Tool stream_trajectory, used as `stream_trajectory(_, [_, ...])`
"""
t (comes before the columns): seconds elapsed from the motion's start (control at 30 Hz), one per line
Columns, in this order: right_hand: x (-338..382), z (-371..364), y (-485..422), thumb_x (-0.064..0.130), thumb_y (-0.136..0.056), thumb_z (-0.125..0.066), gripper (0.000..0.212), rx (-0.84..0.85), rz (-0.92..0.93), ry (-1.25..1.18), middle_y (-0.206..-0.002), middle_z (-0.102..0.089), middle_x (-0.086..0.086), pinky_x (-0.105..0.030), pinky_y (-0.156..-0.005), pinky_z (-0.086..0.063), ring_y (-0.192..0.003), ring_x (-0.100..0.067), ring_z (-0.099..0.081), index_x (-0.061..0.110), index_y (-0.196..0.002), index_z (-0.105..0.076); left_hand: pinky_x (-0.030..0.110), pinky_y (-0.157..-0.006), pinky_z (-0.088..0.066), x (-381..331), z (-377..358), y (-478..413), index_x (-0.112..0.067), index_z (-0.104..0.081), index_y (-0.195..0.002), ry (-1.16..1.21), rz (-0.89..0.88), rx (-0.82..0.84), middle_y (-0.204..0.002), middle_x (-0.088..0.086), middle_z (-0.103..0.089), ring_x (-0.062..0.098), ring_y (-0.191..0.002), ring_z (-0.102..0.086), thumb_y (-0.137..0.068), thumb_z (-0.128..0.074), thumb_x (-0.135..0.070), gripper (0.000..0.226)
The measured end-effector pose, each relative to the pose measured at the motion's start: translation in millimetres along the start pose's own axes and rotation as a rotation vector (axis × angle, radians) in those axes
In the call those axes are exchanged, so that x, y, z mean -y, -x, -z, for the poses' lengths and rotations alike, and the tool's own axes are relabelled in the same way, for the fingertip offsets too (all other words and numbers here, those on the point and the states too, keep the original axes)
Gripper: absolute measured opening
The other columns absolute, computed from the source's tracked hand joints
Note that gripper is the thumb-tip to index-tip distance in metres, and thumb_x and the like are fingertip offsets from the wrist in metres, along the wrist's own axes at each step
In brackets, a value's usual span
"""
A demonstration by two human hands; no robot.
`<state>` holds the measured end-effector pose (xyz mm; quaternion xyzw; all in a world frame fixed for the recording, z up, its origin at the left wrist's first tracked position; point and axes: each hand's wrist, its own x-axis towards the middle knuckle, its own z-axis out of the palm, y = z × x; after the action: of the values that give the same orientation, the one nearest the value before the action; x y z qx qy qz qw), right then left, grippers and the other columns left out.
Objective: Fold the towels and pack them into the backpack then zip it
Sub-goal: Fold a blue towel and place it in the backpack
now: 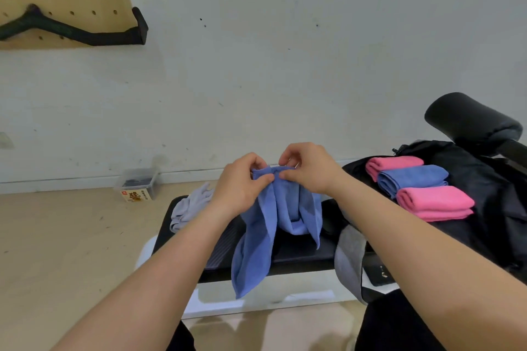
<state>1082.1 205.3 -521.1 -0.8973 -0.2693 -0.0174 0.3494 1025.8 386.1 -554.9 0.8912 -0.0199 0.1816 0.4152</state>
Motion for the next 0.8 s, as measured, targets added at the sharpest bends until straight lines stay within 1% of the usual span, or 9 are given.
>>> stream_trajectory(0.1, [-18.7,2.9,7.0,0.012,-0.08,-0.071,0.013,0.077,-0.055,0.124,-0.089,-0.066,0.001,-0.022,-0.061,-0.041,-0.07,-0.009,-0.056,0.02,-0.09,-0.064,0.018,-0.059,-0.041,-1.1,1.9,-7.6,-0.022,-0.06,-0.083,-0.016,0.009,-0.051,-0.077,-0.008,-0.065,0.005,-0.067,-0.058,-0.086,-0.072,-0.024,0.012])
stream_trajectory(0.17, [-29.5,4.5,12.1,0.01,-0.079,-0.064,0.013,0.084,-0.12,0.112,-0.09,-0.066,0.0,-0.024,-0.06,-0.045,-0.073,-0.013,-0.058,0.019,-0.089,-0.061,0.021,-0.061,-0.043,-1.4,3.7,-10.2,-0.021,-0.06,-0.084,-0.024,0.016,-0.051,-0.079,-0.007,-0.066,0.008,-0.07,-0.059,-0.087,-0.071,-0.024,0.012])
stream_trajectory(0.27, [-41.1,4.8,17.7,0.017,-0.078,-0.062,0.01,0.14,-0.184,0.134,-0.086,-0.065,0.002,-0.032,-0.067,-0.049,-0.076,-0.017,-0.059,0.021,-0.085,-0.057,0.024,-0.062,-0.045,0.7,4.7,-10.9,-0.02,-0.059,-0.085,-0.067,0.025,-0.06,-0.08,-0.005,-0.065,0.01,-0.072,-0.06,-0.089,-0.069,-0.024,0.011])
stream_trajectory(0.33, [-49.0,3.8,22.2,0.022,-0.079,-0.062,0.008,0.208,-0.208,0.171,-0.082,-0.063,0.003,-0.033,-0.068,-0.048,-0.074,-0.017,-0.056,0.023,-0.083,-0.054,0.025,-0.06,-0.044,4.3,7.0,-11.5,-0.018,-0.058,-0.085,-0.086,0.031,-0.076,-0.078,-0.004,-0.063,0.011,-0.069,-0.057,-0.09,-0.068,-0.023,0.012])
stream_trajectory(0.4, [-56.1,3.5,28.5,0.022,-0.081,-0.062,0.008,0.23,-0.217,0.198,-0.08,-0.062,0.002,-0.032,-0.067,-0.046,-0.073,-0.016,-0.055,0.022,-0.084,-0.054,0.025,-0.058,-0.043,9.0,10.4,-12.1,-0.017,-0.058,-0.085,-0.105,0.044,-0.088,-0.077,-0.003,-0.063,0.012,-0.068,-0.056,-0.091,-0.067,-0.023,0.012])
stream_trajectory(0.5, [-65.4,7.0,35.2,0.025,-0.088,-0.063,0.01,0.185,-0.227,0.192,-0.084,-0.065,-0.003,-0.029,-0.065,-0.043,-0.072,-0.016,-0.054,0.017,-0.091,-0.058,0.026,-0.057,-0.043,17.4,14.7,-13.3,-0.019,-0.057,-0.085,-0.128,0.099,-0.126,-0.077,-0.004,-0.062,0.013,-0.07,-0.058,-0.092,-0.065,-0.025,0.012])
stream_trajectory(0.6, [-70.7,12.7,39.4,0.024,-0.092,-0.058,0.01,0.123,-0.275,0.169,-0.074,-0.064,0.001,-0.024,-0.059,-0.041,-0.068,-0.013,-0.057,0.018,-0.084,-0.058,0.026,-0.057,-0.042,25.5,19.4,-15.4,-0.02,-0.057,-0.087,-0.14,0.164,-0.162,-0.08,-0.005,-0.062,0.012,-0.071,-0.058,-0.093,-0.064,-0.029,0.012])
stream_trajectory(0.7, [-72.9,12.6,40.8,0.024,-0.094,-0.054,0.016,0.045,-0.342,0.07,-0.061,-0.065,0.0,-0.026,-0.059,-0.046,-0.059,-0.014,-0.062,0.013,-0.082,-0.058,0.027,-0.057,-0.041,32.1,21.0,-15.1,-0.02,-0.058,-0.087,-0.16,0.216,-0.142,-0.08,-0.007,-0.062,0.015,-0.074,-0.059,-0.091,-0.065,-0.03,0.013])
stream_trajectory(0.8, [-65.1,9.0,38.3,0.034,-0.093,-0.058,0.031,-0.042,-0.332,0.067,-0.059,-0.059,0.0,-0.03,-0.06,-0.047,-0.056,-0.018,-0.059,0.012,-0.072,-0.053,0.03,-0.063,-0.043,30.3,16.2,-10.3,-0.023,-0.06,-0.082,-0.212,0.223,-0.135,-0.087,-0.009,-0.062,0.014,-0.081,-0.059,-0.086,-0.069,-0.033,0.014])
